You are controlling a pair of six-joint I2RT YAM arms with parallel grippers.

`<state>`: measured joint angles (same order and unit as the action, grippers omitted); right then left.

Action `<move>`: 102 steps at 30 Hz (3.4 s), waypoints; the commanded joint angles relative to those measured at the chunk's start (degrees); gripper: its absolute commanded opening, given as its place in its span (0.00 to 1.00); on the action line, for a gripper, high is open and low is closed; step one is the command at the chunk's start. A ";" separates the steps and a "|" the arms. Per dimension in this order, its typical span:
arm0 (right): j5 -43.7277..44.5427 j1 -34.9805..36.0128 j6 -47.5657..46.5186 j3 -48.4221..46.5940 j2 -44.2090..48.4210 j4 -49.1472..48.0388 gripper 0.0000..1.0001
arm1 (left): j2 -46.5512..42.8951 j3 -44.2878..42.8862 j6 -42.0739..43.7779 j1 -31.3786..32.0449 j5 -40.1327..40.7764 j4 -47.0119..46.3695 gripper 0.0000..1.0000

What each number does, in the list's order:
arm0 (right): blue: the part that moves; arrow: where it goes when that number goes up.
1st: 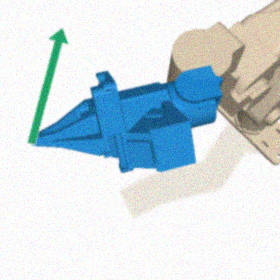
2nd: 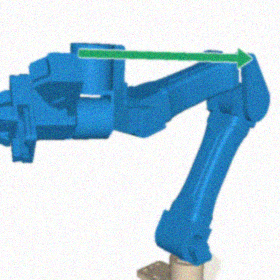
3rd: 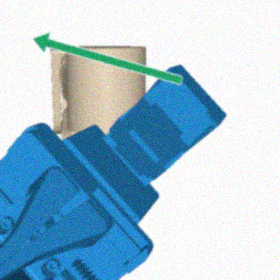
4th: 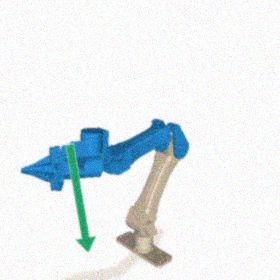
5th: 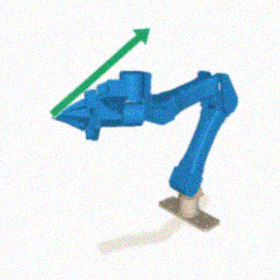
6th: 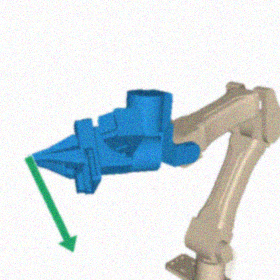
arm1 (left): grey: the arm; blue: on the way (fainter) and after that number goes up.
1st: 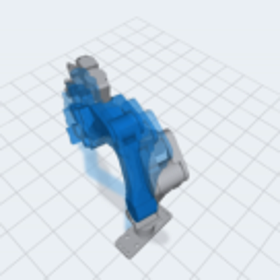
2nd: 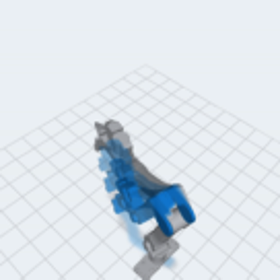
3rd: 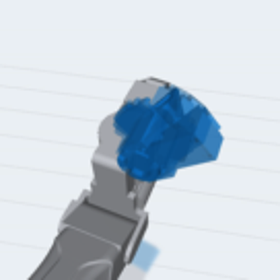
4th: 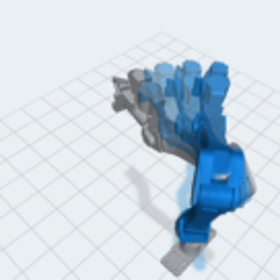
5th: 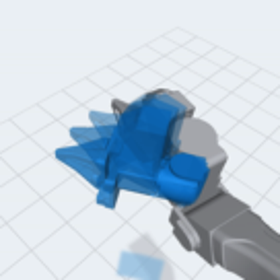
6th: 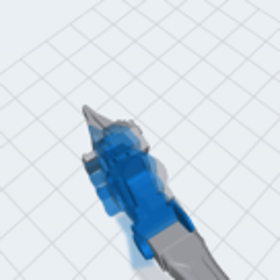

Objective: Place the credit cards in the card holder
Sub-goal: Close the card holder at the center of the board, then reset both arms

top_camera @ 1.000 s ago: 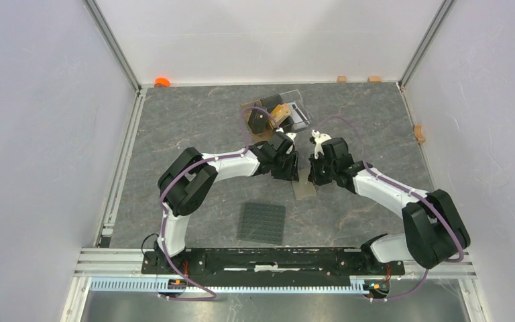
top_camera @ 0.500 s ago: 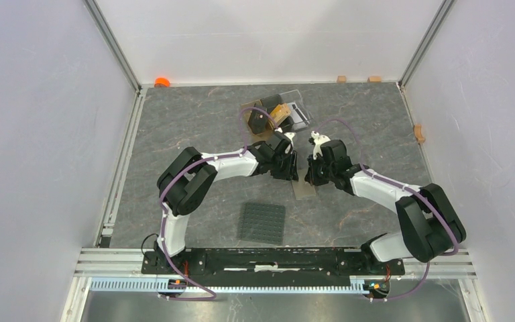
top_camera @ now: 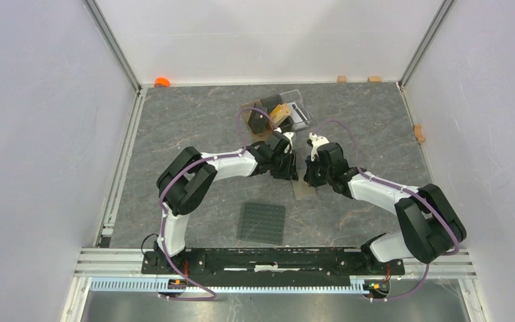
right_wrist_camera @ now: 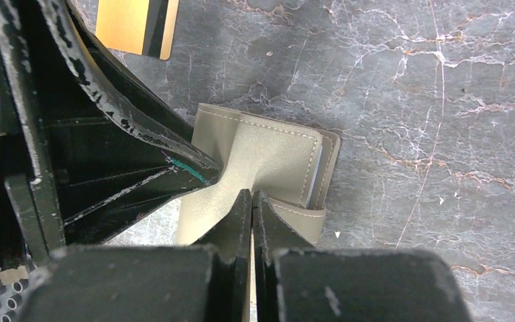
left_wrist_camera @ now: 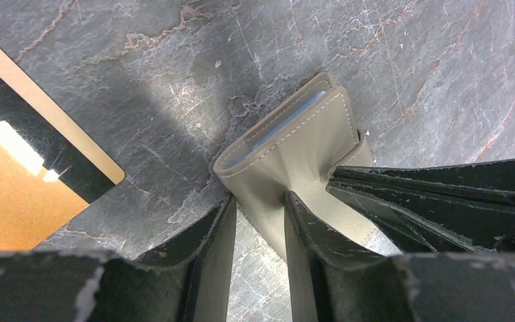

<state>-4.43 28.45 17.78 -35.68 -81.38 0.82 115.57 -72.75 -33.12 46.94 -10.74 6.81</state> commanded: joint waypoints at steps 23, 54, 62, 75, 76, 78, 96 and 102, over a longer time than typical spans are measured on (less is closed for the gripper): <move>10.46 6.30 8.67 14.07 0.39 -2.81 0.00 | 4.21 3.40 -0.91 -0.36 1.33 4.04 0.39; 19.97 13.95 21.33 27.14 -2.12 -7.38 0.00 | 3.69 3.93 -1.13 -1.15 1.64 4.33 0.38; 19.81 16.67 25.07 29.53 -5.36 -9.40 0.00 | 3.78 4.02 -1.17 -1.48 1.73 4.34 0.38; 19.90 18.14 28.20 31.55 -6.33 -9.70 0.00 | 2.94 3.97 -1.33 -2.20 1.90 4.40 0.38; 19.75 18.14 27.46 31.29 -5.80 -9.81 0.00 | 2.56 4.02 -1.07 -2.20 1.87 4.10 0.38; 19.63 18.14 25.36 28.95 -4.59 -8.22 0.00 | 1.51 3.93 -0.26 -2.33 1.82 3.99 0.38; 20.01 8.46 5.23 2.81 18.18 12.31 0.73 | -27.40 15.17 0.70 -17.99 3.53 5.58 0.85; 16.14 -4.85 -1.35 3.45 21.42 10.96 0.82 | -41.84 19.68 2.18 -25.94 7.93 11.50 0.93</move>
<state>14.00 29.45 22.61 -31.68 -63.00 11.07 82.98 -55.22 -33.91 24.93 -6.98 13.50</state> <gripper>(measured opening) 0.808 0.908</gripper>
